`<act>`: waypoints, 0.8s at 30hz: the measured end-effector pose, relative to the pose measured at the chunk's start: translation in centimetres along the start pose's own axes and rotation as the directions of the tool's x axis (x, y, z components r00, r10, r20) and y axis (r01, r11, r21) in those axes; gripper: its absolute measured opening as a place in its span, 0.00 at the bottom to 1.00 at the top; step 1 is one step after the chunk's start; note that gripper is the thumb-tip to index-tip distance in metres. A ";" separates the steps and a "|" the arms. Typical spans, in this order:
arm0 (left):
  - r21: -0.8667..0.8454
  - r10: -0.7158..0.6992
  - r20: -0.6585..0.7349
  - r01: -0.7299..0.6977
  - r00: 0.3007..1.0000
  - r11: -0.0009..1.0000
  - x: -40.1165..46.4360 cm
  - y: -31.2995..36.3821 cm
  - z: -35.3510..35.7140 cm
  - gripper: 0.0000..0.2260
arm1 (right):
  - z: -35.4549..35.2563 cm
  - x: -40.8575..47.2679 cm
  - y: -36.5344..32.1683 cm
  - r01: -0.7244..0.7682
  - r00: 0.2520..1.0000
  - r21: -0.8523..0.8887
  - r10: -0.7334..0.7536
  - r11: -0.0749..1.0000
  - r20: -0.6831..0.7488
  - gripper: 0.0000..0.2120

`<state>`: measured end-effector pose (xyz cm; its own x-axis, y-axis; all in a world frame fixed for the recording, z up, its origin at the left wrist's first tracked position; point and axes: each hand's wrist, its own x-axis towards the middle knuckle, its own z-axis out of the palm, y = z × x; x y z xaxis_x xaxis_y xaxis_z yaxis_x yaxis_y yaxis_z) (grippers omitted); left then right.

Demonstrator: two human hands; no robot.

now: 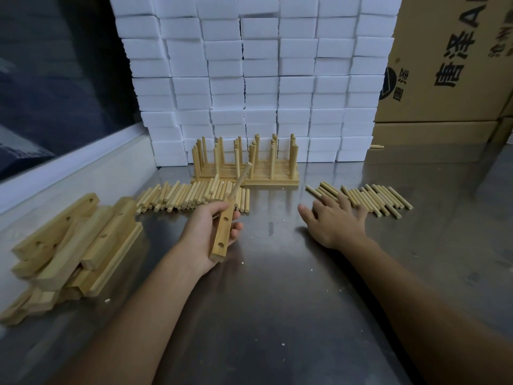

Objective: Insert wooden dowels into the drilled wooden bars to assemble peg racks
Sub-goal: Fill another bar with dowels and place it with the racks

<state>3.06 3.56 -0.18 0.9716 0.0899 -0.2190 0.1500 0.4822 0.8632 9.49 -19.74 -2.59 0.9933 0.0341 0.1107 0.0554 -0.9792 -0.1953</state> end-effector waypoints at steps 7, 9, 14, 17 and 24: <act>0.005 0.002 -0.004 -0.002 1.000 1.000 -0.1 0.1 0.1 0.08 | -0.4 -0.4 -0.1 -0.024 0.992 0.011 0.025 1.000 -0.123 0.27; 0.016 0.006 -0.002 -0.006 1.000 1.000 -0.1 0.0 0.1 0.08 | -0.4 -0.3 -0.1 -0.023 0.992 0.010 0.024 1.000 -0.120 0.27; 0.040 0.014 0.001 -0.014 1.000 0.999 -0.1 -0.1 0.0 0.08 | -0.5 -0.3 0.1 -0.028 0.997 -0.002 0.028 1.000 -0.079 0.27; 0.042 0.016 0.005 -0.016 1.000 0.999 0.0 -0.1 0.0 0.08 | -0.5 -0.4 -0.1 -0.054 0.987 0.000 0.053 0.999 -0.148 0.26; 0.033 0.021 -0.023 -0.020 1.000 0.999 0.2 -0.2 0.1 0.09 | -0.8 -0.4 -0.2 -0.068 0.943 0.067 0.086 0.995 -0.320 0.16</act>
<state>3.27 3.39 -0.31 0.9700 0.1202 -0.2112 0.1361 0.4516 0.8818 9.00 -19.70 -1.83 0.9092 -0.1158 0.3998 -0.0052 -0.9636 -0.2673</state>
